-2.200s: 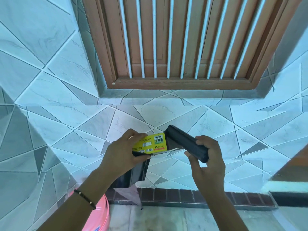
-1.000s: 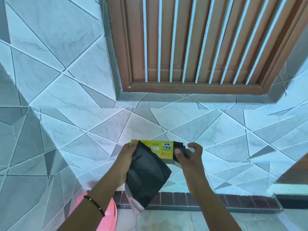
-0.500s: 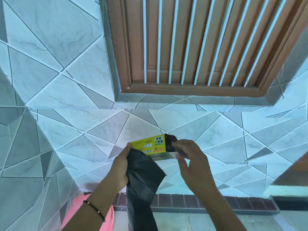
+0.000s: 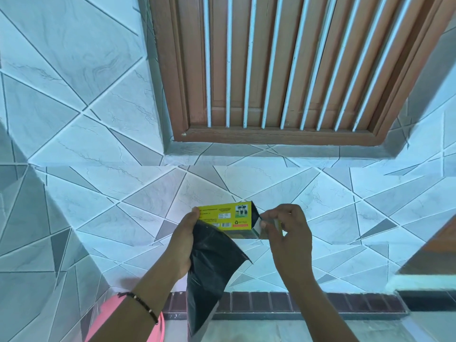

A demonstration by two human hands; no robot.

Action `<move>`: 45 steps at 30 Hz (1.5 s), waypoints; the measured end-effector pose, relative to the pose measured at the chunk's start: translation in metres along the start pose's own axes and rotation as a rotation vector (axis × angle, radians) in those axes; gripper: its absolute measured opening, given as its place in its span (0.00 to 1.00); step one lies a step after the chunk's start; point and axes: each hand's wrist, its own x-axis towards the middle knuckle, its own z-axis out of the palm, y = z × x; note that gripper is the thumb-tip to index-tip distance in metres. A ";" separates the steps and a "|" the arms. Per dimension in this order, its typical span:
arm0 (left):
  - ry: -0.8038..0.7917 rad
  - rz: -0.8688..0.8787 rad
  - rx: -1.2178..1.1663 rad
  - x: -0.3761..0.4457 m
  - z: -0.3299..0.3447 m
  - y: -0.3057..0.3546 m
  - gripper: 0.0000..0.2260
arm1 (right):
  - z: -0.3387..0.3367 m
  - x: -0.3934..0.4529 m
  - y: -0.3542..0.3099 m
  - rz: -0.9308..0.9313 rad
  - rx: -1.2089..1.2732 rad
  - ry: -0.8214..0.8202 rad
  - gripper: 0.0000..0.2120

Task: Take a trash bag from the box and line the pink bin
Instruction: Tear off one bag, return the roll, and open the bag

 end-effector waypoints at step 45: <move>-0.071 0.259 0.286 0.012 0.013 0.001 0.12 | 0.016 0.004 0.029 0.380 0.383 -0.645 0.39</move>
